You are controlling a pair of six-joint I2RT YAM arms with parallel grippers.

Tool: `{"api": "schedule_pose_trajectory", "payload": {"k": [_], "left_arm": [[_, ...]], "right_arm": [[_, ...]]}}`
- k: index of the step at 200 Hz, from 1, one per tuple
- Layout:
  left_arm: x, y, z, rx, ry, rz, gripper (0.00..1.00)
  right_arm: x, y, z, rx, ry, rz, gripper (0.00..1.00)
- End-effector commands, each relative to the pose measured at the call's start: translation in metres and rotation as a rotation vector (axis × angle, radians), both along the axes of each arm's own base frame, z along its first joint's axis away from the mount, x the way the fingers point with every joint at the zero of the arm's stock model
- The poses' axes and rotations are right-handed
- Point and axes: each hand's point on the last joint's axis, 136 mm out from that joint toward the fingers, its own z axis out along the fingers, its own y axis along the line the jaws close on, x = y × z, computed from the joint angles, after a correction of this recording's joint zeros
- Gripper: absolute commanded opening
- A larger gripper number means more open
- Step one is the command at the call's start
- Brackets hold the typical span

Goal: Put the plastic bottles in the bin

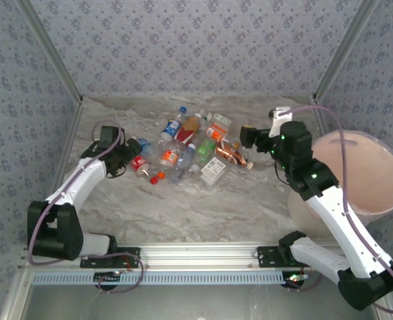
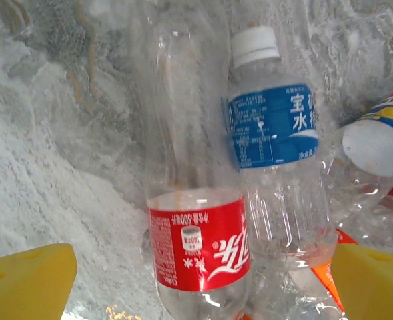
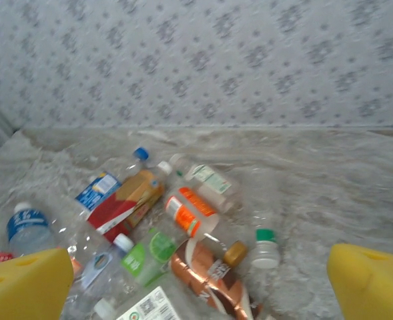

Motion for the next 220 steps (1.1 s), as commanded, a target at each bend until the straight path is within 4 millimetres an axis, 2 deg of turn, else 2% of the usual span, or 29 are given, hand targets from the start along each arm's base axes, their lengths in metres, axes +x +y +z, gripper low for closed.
{"api": "schedule_pose_trajectory", "payload": {"k": [1, 13, 53, 79, 121, 149, 181, 220], "left_arm": [[-0.015, -0.014, -0.006, 0.019, 0.047, 0.049, 0.98], [-0.019, -0.025, -0.017, -0.005, 0.064, 0.048, 0.98], [-0.019, -0.037, -0.039, 0.027, 0.104, 0.034, 0.94], [-0.022, -0.035, -0.057, 0.058, 0.123, 0.062, 0.93], [-0.008, -0.050, -0.080, 0.029, 0.092, -0.019, 0.82], [-0.009, -0.048, -0.097, 0.056, 0.134, -0.025, 0.76], [-0.010, -0.044, -0.097, 0.083, 0.121, -0.031, 0.67], [-0.011, -0.034, -0.080, 0.144, 0.069, -0.065, 0.58]], "right_arm": [[0.001, 0.016, 0.016, 0.043, -0.109, 0.047, 1.00], [0.002, 0.020, 0.010, 0.042, -0.106, 0.047, 1.00], [-0.001, 0.022, -0.001, 0.014, -0.094, 0.057, 1.00], [-0.004, 0.020, -0.007, 0.006, -0.085, 0.052, 1.00], [-0.007, 0.017, -0.014, 0.011, -0.085, 0.045, 1.00], [-0.007, 0.017, -0.017, 0.007, -0.076, 0.042, 1.00], [-0.007, 0.018, -0.020, 0.006, -0.070, 0.044, 1.00], [-0.002, 0.024, -0.023, 0.020, -0.067, 0.051, 1.00]]}}
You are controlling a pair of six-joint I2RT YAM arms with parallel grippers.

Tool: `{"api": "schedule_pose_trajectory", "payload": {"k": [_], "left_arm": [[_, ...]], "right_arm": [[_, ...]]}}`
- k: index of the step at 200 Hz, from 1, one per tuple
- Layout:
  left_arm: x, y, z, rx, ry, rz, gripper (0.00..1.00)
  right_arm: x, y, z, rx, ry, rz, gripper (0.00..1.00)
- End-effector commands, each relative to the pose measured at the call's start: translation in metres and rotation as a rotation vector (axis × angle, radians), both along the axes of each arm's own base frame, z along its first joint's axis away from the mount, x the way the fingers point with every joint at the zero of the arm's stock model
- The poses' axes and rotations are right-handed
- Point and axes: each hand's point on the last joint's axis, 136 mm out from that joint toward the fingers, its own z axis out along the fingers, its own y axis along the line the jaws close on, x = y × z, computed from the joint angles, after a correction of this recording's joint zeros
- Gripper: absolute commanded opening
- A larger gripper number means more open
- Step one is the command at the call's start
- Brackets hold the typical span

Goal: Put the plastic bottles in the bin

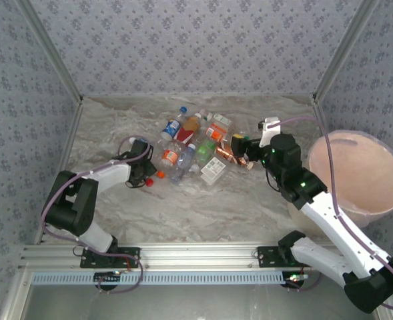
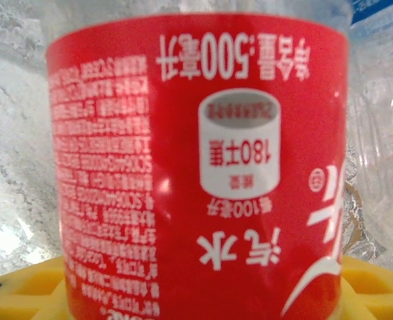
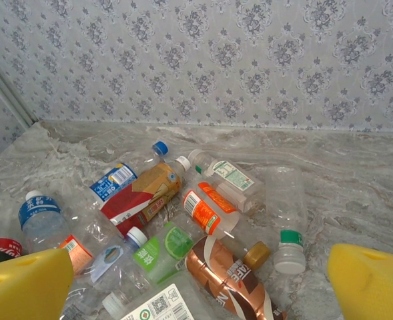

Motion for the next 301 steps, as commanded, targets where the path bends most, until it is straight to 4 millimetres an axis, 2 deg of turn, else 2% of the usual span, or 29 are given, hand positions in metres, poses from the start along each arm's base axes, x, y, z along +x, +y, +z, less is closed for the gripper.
{"api": "schedule_pose_trajectory", "payload": {"k": [1, 31, 52, 66, 87, 120, 144, 169, 199, 217, 231, 266, 289, 294, 301], "left_arm": [[0.006, 0.005, 0.016, 0.043, -0.073, -0.033, 0.58], [0.001, 0.014, 0.045, 0.094, -0.154, -0.088, 0.56], [-0.002, 0.020, 0.078, 0.143, -0.235, -0.150, 0.55], [-0.002, 0.013, 0.105, 0.129, -0.319, -0.233, 0.55], [-0.002, -0.016, 0.146, 0.043, -0.435, -0.403, 0.55], [-0.010, -0.087, 0.203, -0.221, -0.599, -0.708, 0.55], [-0.025, -0.133, 0.237, -0.401, -0.688, -0.909, 0.56], [-0.047, -0.171, 0.262, -0.515, -0.747, -1.104, 0.57], [-0.073, -0.209, 0.275, -0.597, -0.753, -1.306, 0.57], [-0.080, -0.225, 0.280, -0.641, -0.761, -1.369, 0.56], [-0.085, -0.237, 0.279, -0.658, -0.750, -1.409, 0.56], [-0.091, -0.254, 0.276, -0.687, -0.746, -1.462, 0.56], [-0.092, -0.258, 0.275, -0.697, -0.743, -1.483, 0.55], [-0.092, -0.259, 0.275, -0.695, -0.743, -1.484, 0.55], [-0.090, -0.259, 0.274, -0.690, -0.744, -1.482, 0.55]], "right_arm": [[0.004, 0.005, 0.002, 0.016, -0.017, 0.002, 1.00], [0.010, 0.008, -0.006, 0.072, -0.001, -0.016, 1.00], [0.013, 0.014, -0.009, 0.147, 0.007, -0.012, 1.00], [0.014, 0.019, -0.011, 0.226, 0.017, 0.003, 1.00], [0.014, 0.033, -0.006, 0.298, 0.001, 0.080, 1.00], [0.010, 0.060, 0.002, 0.361, 0.016, 0.250, 1.00], [0.004, 0.078, 0.014, 0.424, 0.031, 0.358, 1.00], [0.002, 0.089, 0.025, 0.458, 0.061, 0.423, 1.00], [0.004, 0.100, 0.041, 0.499, 0.076, 0.475, 1.00], [0.003, 0.109, 0.052, 0.521, 0.067, 0.548, 1.00], [0.011, 0.108, 0.056, 0.540, 0.083, 0.537, 1.00], [0.030, 0.096, 0.065, 0.649, 0.095, 0.490, 1.00], [0.040, 0.089, 0.064, 0.689, 0.130, 0.457, 1.00], [0.041, 0.088, 0.063, 0.688, 0.136, 0.456, 0.98], [0.041, 0.089, 0.063, 0.689, 0.139, 0.462, 0.89]]}}
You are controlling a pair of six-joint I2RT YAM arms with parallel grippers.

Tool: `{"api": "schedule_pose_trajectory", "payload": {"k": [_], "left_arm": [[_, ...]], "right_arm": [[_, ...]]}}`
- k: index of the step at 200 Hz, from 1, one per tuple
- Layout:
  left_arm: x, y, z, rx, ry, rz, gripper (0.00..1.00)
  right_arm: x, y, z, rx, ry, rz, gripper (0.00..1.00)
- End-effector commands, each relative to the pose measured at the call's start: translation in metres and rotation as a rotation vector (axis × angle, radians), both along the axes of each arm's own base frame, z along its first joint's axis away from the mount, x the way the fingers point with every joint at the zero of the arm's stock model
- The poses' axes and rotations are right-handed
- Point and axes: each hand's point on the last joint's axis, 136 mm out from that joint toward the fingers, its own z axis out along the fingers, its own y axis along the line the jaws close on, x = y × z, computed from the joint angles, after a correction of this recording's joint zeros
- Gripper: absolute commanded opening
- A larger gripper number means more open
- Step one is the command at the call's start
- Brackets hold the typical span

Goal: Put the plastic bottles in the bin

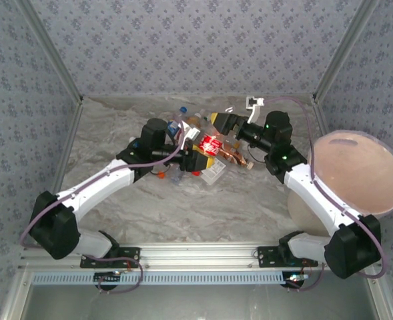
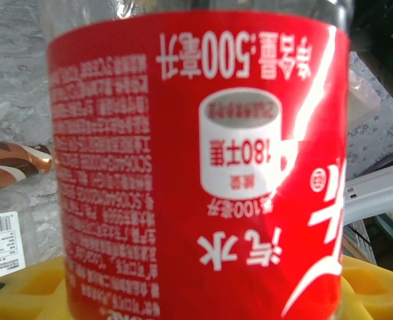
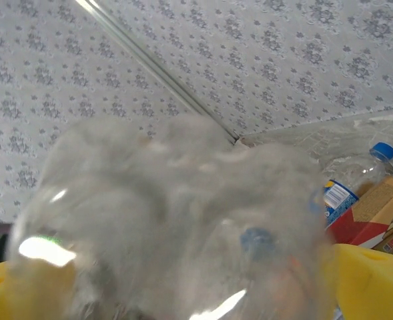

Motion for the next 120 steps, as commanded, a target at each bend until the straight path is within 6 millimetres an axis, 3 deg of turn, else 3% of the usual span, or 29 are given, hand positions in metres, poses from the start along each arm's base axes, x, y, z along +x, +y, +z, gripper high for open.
{"api": "schedule_pose_trajectory", "payload": {"k": [1, 44, 72, 91, 105, 120], "left_arm": [[-0.003, -0.008, 0.027, -0.065, -0.092, -0.052, 0.55], [0.002, -0.010, 0.022, -0.049, -0.089, -0.048, 0.55], [0.004, -0.011, 0.019, -0.039, -0.084, -0.042, 0.57], [0.008, -0.010, 0.015, -0.019, -0.077, -0.016, 0.66], [0.011, -0.008, 0.010, 0.004, -0.069, 0.003, 0.82], [0.011, -0.007, 0.009, 0.013, -0.071, 0.012, 0.90]], "right_arm": [[0.000, 0.001, 0.026, 0.072, -0.008, 0.032, 0.88], [-0.001, 0.001, 0.017, 0.063, 0.025, 0.038, 0.58], [-0.002, 0.002, 0.018, 0.053, 0.017, 0.048, 0.47], [-0.003, 0.000, 0.016, 0.038, 0.016, 0.040, 0.44], [-0.004, -0.002, 0.015, 0.022, 0.014, 0.030, 0.44], [-0.004, -0.005, 0.013, -0.002, 0.013, 0.009, 0.43]]}}
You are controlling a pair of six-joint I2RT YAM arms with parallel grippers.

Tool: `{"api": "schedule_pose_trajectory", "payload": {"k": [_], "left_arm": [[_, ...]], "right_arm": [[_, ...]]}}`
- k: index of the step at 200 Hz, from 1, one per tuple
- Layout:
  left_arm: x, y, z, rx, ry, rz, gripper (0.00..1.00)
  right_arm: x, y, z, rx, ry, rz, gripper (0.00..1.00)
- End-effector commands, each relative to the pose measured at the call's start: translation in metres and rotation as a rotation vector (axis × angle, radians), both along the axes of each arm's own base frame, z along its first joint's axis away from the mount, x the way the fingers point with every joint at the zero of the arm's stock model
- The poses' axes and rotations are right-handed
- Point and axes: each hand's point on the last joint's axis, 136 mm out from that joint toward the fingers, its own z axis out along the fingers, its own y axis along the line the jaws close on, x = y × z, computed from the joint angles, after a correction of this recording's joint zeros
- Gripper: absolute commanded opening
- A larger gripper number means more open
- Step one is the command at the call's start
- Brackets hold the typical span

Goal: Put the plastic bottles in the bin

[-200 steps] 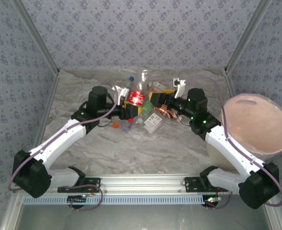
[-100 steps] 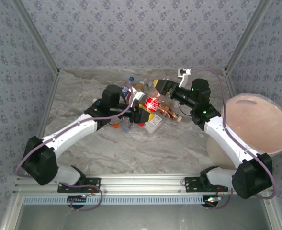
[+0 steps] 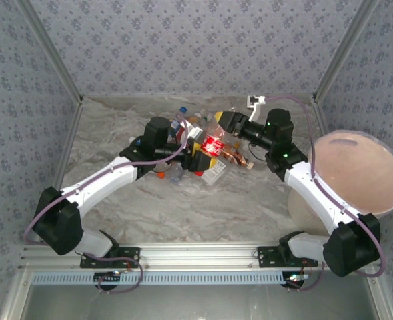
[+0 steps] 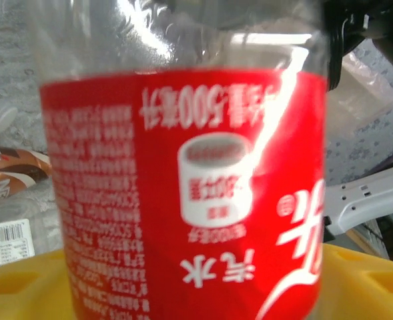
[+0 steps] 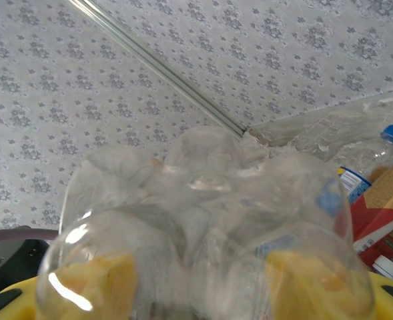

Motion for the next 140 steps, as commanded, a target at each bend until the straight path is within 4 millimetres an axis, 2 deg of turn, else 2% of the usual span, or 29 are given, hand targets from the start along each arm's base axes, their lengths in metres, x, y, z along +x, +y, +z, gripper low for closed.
{"api": "schedule_pose_trajectory", "payload": {"k": [1, 13, 52, 93, 103, 108, 140], "left_arm": [[0.002, -0.002, 0.013, -0.007, -0.047, 0.006, 0.90], [0.002, 0.000, 0.016, -0.012, -0.060, 0.016, 0.98], [0.003, 0.008, 0.032, -0.050, -0.131, 0.070, 0.98], [0.021, 0.035, 0.042, -0.052, -0.250, 0.287, 0.98], [0.025, 0.041, 0.044, -0.054, -0.266, 0.334, 0.98], [0.027, 0.044, 0.044, -0.053, -0.273, 0.361, 0.98], [0.058, 0.083, 0.036, 0.013, -0.294, 0.652, 0.98]], "right_arm": [[-0.003, -0.006, 0.014, -0.034, -0.046, -0.016, 0.43], [-0.002, -0.011, 0.011, -0.064, -0.042, -0.045, 0.42], [-0.001, -0.031, 0.007, -0.211, -0.051, -0.122, 0.41], [-0.006, -0.068, 0.018, -0.395, -0.092, -0.271, 0.40], [-0.008, -0.078, 0.014, -0.438, -0.088, -0.305, 0.40], [-0.009, -0.082, 0.029, -0.442, -0.117, -0.329, 0.40], [-0.021, -0.113, 0.045, -0.553, -0.152, -0.447, 0.40]]}}
